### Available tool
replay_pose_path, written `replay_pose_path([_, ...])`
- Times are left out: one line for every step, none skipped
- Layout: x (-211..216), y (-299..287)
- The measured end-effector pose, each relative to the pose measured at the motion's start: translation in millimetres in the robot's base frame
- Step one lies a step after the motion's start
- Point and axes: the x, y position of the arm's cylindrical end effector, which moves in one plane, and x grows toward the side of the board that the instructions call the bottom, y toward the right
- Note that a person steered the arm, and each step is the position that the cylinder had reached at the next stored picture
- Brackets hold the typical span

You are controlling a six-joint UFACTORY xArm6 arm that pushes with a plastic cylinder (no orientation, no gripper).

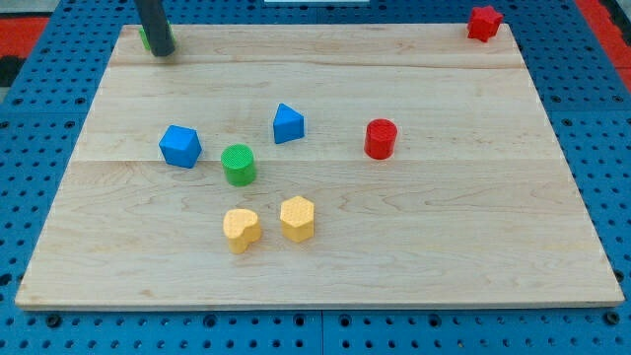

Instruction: Move the green star slightly left

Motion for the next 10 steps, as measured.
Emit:
replay_pose_path([0,21])
replay_pose_path([-2,51])
replay_pose_path([-18,52])
replay_pose_path([-33,51])
replay_pose_path([-34,24])
replay_pose_path([-34,-20])
replay_pose_path([-34,-45])
replay_pose_path([-34,-44])
replay_pose_path([-29,-33])
replay_pose_path([-21,-31])
